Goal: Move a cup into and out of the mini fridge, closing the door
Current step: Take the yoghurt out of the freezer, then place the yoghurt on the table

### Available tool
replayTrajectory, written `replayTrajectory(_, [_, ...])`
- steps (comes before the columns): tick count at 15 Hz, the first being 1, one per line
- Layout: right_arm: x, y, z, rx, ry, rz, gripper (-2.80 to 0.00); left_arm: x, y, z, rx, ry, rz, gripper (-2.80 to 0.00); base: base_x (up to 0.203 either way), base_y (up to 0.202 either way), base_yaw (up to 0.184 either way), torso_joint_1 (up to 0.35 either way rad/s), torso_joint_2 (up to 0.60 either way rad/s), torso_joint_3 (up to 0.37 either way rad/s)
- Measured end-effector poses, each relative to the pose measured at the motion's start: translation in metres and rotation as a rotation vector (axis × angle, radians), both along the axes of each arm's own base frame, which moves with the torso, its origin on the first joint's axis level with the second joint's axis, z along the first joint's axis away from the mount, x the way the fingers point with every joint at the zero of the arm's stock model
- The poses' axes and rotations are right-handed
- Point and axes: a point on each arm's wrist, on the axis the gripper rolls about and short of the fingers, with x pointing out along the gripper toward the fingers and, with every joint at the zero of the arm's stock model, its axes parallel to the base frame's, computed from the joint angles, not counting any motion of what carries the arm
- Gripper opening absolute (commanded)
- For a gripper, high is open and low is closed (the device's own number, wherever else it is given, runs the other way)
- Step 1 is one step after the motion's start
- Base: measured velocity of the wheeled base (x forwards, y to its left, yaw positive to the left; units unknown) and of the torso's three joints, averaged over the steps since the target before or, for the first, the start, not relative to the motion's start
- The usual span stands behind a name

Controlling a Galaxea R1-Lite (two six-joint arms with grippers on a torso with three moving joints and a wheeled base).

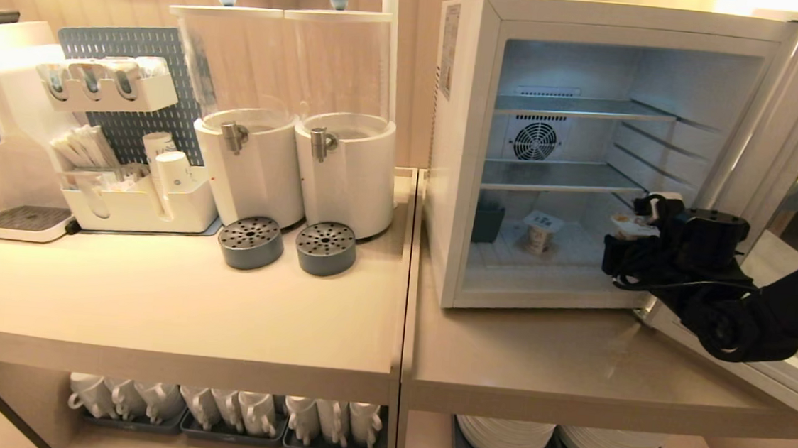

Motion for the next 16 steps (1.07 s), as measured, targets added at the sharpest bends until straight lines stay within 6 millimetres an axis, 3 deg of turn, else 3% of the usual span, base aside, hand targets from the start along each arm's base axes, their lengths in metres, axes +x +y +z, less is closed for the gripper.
replayTrajectory(6, [-0.093,0.011,0.06,0.008,-0.081,0.069,-2.8,0.0,0.0,0.0,0.001,0.0,0.0,-2.8,0.0,0.0,0.0,0.0,0.0,0.0])
replayTrajectory(11, [-0.216,0.013,0.111,0.035,-0.174,0.162,-2.8,0.0,0.0,0.0,0.0,0.0,0.0,-2.8,0.0,0.0,0.0,0.0,0.0,0.0])
replayTrajectory(13, [-0.268,0.006,0.119,0.054,-0.207,0.164,-2.8,0.0,0.0,0.0,0.0,0.0,0.0,-2.8,0.0,0.0,0.0,0.0,0.0,0.0])
replayTrajectory(16, [-0.336,-0.01,0.112,0.063,-0.247,0.04,-2.8,0.0,0.0,0.0,0.0,0.0,0.0,-2.8,0.0,0.0,0.0,0.0,0.0,0.0])
